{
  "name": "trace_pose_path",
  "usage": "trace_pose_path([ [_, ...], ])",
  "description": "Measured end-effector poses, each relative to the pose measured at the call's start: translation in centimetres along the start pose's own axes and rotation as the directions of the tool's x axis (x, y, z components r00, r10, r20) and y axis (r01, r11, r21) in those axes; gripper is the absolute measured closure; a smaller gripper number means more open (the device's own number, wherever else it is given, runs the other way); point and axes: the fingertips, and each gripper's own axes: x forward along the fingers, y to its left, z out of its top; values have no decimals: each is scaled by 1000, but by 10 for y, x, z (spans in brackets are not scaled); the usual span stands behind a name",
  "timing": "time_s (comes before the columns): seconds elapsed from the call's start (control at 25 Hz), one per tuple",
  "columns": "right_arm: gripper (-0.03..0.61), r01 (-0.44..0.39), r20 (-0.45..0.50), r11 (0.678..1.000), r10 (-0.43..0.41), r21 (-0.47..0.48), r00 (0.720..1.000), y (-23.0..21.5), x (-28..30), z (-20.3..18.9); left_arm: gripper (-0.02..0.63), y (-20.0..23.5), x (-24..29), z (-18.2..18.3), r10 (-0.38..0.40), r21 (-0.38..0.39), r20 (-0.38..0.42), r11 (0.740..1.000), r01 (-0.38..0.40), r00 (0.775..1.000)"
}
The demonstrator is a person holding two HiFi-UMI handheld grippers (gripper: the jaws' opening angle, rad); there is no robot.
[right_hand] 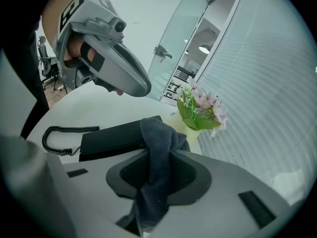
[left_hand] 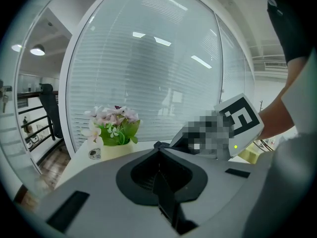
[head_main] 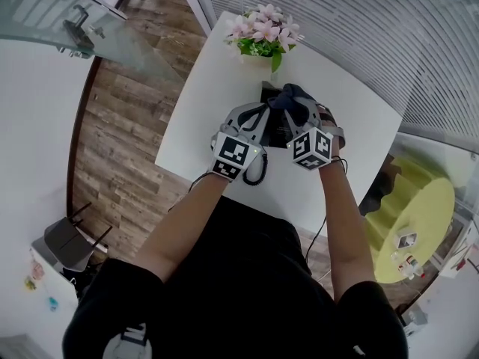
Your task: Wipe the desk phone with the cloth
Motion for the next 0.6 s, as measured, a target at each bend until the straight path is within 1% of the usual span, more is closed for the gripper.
trace_pose_path([
  [0.28, 468, -28, 1, 999, 28, 20, 1000, 18, -4, -7, 603, -9, 0, -4, -12, 4, -8, 1000, 12, 1000],
  [0.6, 468, -41, -2, 998, 41, 37, 999, 35, -7, -15, 603, -17, -4, -9, -15, 14, -15, 1000, 15, 1000],
])
